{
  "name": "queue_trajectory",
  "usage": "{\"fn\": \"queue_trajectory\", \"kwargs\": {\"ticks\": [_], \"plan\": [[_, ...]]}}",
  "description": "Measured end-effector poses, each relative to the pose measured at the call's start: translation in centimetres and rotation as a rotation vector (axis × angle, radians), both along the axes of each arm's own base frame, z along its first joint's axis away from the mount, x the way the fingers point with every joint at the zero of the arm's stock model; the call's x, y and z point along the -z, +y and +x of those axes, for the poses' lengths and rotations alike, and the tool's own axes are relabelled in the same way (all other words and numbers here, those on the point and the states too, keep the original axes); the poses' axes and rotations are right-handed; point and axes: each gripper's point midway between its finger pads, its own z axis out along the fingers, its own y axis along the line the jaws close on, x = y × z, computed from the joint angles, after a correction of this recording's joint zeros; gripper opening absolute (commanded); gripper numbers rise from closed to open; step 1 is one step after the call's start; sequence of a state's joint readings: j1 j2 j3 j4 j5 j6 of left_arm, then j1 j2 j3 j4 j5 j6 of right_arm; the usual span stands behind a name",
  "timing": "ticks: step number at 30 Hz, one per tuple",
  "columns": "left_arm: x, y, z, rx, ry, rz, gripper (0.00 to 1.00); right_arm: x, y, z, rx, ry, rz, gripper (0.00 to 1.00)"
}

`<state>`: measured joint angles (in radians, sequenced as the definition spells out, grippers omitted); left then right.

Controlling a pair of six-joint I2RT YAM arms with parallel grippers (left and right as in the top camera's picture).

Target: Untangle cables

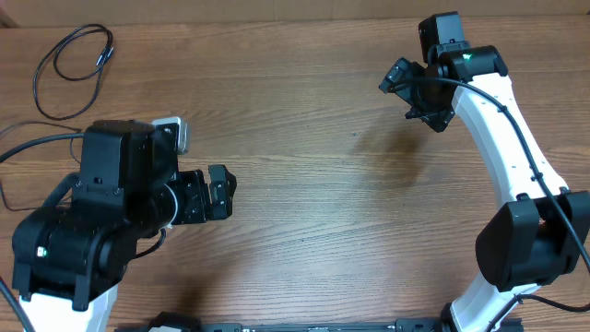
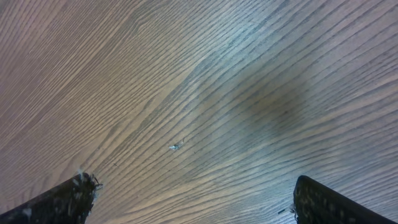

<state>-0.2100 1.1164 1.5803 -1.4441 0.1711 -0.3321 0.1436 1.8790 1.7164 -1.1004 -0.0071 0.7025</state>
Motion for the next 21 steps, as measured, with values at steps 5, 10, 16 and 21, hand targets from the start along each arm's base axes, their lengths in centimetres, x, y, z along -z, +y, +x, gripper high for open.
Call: {"fn": "queue_trajectory", "kwargs": {"ticks": [5, 10, 16, 21], "plan": [[1.0, 0.0, 0.1, -0.002, 0.056, 0.015, 1.0, 0.0, 0.0, 0.0, 0.0, 0.0, 0.0, 1.0], [1.6, 0.1, 0.3, -0.005, 0.083, 0.025, 1.0, 0.0, 0.0, 0.0, 0.0, 0.0, 0.0, 1.0], [2.1, -0.5, 1.7, 0.086, 0.02, 0.049, 1.0, 0.0, 0.0, 0.0, -0.001, 0.0, 0.0, 1.0], [4.0, -1.6, 2.1, 0.239, -0.152, 0.059, 1.0, 0.0, 0.0, 0.0, 0.0, 0.0, 0.0, 1.0]]}}
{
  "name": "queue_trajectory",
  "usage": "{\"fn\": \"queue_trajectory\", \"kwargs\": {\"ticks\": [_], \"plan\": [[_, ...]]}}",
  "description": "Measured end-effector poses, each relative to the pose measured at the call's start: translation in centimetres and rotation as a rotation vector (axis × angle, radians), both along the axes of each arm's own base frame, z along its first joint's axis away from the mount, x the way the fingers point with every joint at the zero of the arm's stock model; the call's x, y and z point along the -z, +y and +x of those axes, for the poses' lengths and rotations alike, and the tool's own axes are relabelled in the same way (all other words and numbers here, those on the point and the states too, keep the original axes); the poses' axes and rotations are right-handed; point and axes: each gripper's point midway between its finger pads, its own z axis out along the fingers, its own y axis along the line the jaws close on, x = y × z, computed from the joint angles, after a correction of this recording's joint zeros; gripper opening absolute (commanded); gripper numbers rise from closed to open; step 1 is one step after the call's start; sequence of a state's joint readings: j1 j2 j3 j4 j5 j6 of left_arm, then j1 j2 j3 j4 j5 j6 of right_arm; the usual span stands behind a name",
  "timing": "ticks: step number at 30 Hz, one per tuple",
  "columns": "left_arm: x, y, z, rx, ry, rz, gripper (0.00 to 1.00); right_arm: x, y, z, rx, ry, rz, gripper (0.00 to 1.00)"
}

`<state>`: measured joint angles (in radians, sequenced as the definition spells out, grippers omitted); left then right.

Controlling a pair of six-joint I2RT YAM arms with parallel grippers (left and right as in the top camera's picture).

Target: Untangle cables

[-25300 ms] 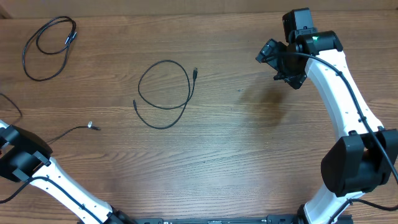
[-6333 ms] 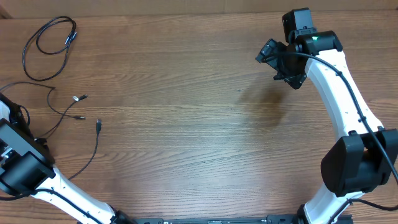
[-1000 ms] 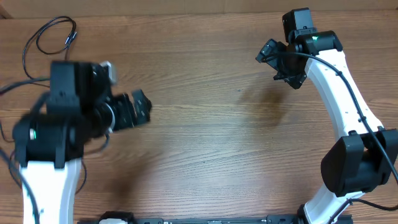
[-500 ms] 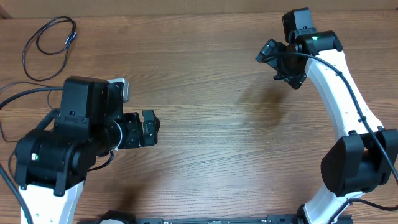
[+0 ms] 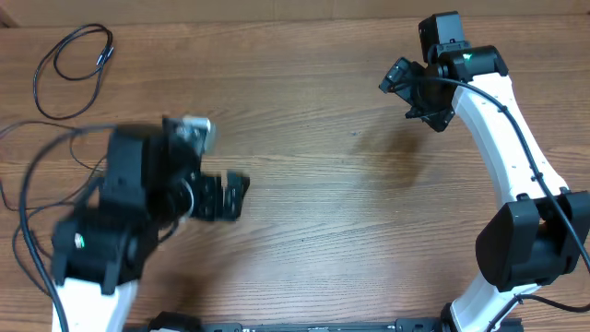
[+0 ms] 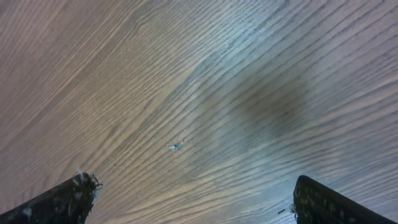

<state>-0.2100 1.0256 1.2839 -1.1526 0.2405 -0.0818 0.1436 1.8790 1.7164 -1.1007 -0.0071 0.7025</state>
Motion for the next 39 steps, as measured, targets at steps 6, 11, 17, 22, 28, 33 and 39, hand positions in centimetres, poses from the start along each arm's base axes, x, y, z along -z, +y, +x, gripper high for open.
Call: {"fn": "queue_trajectory", "kwargs": {"ticks": [6, 11, 17, 22, 28, 33, 39], "plan": [[3.5, 1.6, -3.0, 0.023, -0.251, -0.002, 1.0, 0.0, 0.0, 0.0, 0.0, 0.0, 0.0, 1.0], [6.5, 3.4, -5.2, -0.045, -0.443, -0.008, 1.0, 0.0, 0.0, 0.0, -0.001, -0.001, 0.0, 1.0], [8.9, 3.2, -4.6, -0.027, -0.585, -0.011, 1.0, 0.0, 0.0, 0.0, 0.0, -0.002, 0.0, 1.0], [11.2, 3.1, -3.0, -0.022, -0.657, -0.012, 1.0, 0.0, 0.0, 0.0, 0.0, -0.001, 0.0, 1.0], [10.7, 3.3, -1.5, -0.032, -0.779, -0.013, 1.0, 0.0, 0.0, 0.0, 0.0, -0.001, 0.0, 1.0], [10.3, 4.2, -0.3, -0.099, -0.871, -0.004, 1.0, 0.0, 0.0, 0.0, -0.001, -0.001, -0.001, 1.0], [10.6, 5.9, 0.2, -0.209, -0.871, 0.009, 1.0, 0.0, 0.0, 0.0, 0.0, -0.001, 0.0, 1.0]]}}
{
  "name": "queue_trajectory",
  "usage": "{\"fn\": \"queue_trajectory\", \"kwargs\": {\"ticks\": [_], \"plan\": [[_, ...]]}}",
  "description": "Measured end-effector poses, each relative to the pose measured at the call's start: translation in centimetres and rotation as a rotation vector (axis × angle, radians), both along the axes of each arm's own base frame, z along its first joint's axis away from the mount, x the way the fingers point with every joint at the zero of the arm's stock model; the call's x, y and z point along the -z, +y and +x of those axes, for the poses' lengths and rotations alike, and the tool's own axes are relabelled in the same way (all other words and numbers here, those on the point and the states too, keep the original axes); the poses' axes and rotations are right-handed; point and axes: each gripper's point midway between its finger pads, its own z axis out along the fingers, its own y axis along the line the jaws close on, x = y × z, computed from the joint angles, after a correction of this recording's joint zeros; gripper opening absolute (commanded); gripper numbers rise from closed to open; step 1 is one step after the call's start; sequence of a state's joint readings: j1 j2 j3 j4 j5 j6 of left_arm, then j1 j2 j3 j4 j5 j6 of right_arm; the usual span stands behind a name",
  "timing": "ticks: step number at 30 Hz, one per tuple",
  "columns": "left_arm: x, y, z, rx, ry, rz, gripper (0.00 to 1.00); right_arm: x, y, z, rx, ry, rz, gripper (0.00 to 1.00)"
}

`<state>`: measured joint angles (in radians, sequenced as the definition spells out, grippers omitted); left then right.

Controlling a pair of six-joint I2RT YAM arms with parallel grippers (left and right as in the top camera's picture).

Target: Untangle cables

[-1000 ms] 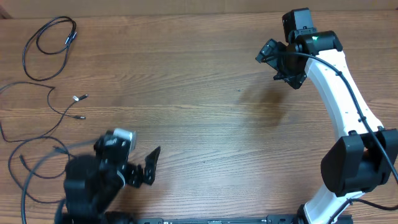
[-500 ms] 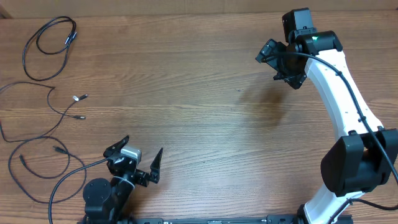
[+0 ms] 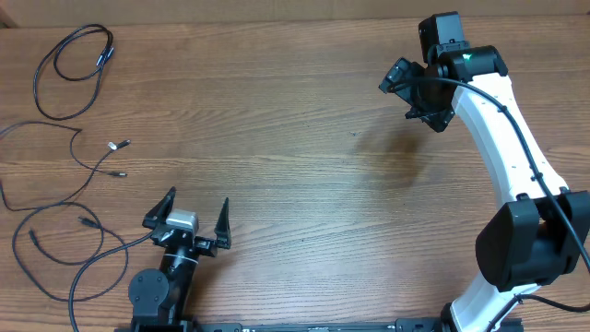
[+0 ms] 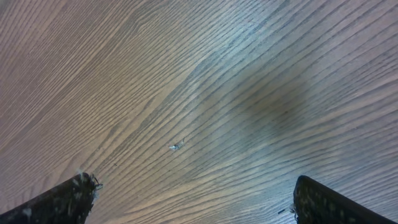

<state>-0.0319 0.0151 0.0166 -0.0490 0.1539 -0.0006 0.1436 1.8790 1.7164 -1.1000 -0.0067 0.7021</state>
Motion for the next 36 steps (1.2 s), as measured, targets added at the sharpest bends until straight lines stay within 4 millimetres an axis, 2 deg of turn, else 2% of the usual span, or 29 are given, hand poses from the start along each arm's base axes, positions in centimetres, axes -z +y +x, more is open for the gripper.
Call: {"fn": "queue_trajectory", "kwargs": {"ticks": [3, 16, 36], "plan": [[0.8, 1.0, 0.1, -0.057, 0.031, 0.0, 1.0, 0.0, 0.0, 0.0, 0.0, 0.0, 0.0, 1.0], [0.9, 3.3, 0.3, -0.199, 0.038, -0.043, 1.0, 0.0, 0.0, 0.0, 0.0, 0.0, 0.0, 1.0], [1.0, 3.3, 0.3, -0.195, 0.04, -0.031, 1.0, 0.0, 0.0, 0.0, 0.0, 0.0, 0.0, 1.0]]}}
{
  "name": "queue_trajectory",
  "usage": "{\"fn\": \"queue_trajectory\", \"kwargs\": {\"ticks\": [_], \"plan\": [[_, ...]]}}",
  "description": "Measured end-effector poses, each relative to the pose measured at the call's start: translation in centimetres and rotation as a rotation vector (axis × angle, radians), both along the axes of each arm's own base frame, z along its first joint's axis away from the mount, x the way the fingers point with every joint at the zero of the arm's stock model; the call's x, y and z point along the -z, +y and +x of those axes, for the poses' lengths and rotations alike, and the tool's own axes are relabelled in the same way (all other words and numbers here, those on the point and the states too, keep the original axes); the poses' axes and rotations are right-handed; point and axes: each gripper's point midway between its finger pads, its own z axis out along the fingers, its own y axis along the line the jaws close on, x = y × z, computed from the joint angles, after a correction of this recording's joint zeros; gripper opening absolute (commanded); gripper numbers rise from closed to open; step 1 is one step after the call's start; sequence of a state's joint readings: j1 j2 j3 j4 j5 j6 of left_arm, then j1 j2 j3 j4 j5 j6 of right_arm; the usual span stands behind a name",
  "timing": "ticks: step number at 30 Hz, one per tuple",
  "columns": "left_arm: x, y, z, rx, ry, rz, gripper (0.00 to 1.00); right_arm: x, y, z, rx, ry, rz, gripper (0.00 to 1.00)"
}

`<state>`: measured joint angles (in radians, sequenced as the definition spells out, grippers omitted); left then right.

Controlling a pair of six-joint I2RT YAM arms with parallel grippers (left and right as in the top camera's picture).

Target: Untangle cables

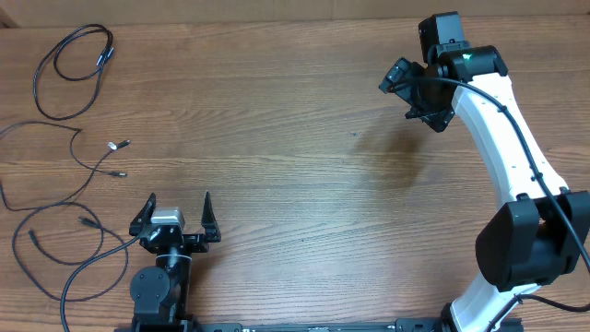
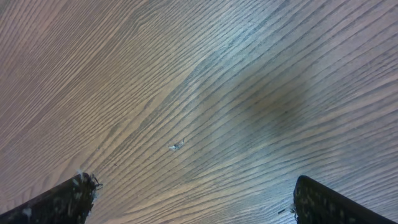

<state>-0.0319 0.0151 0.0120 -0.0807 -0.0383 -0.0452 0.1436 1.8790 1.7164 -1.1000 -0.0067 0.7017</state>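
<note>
In the overhead view a black cable (image 1: pixel 57 57) lies coiled in a loop at the far left corner. Below it a thin dark cable (image 1: pixel 88 157) with small silver plugs runs in from the left edge. More black cable (image 1: pixel 51 251) curls in loose loops at the front left. My left gripper (image 1: pixel 175 214) is open at the front edge, right of those loops and touching none of them. My right gripper (image 1: pixel 415 92) is open above bare wood at the far right, with nothing between its fingers (image 2: pixel 193 190).
The wooden table (image 1: pixel 295 184) runs across the whole view. A small pale speck (image 2: pixel 175 147) lies on the wood below the right gripper. The right arm (image 1: pixel 502 138) stretches along the right side.
The left gripper has shifted a little to the left at the front edge and stays open. The right arm and the cables have not moved.
First my left arm reached out over the left of the table and hid part of the cables. A moment later it was blurred in motion there. Then it was folded back at the front edge with the cables spread in the open, as now. The right gripper stayed put, open.
</note>
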Motion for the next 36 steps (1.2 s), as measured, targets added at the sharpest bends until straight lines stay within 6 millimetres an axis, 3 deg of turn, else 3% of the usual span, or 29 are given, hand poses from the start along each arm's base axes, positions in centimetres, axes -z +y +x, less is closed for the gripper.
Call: {"fn": "queue_trajectory", "kwargs": {"ticks": [22, 27, 31, 36], "plan": [[0.0, 0.0, 0.0, 0.0, 0.0, 0.0, 1.0, 0.0, -0.3, 0.2, 0.007, -0.007, -0.017, 1.0], [0.0, 0.0, 0.0, 0.0, 0.0, 0.0, 1.0, -0.3, -0.7, 0.6, -0.057, -0.033, -0.068, 1.0], [0.0, 0.0, 0.0, 0.0, 0.0, 0.0, 1.0, -2.3, -0.8, 1.2, -0.147, -0.12, -0.108, 1.0], [0.0, 0.0, 0.0, 0.0, -0.001, 0.0, 1.0, -8.1, -1.0, 0.8, -0.242, -0.356, -0.165, 1.0]]}}
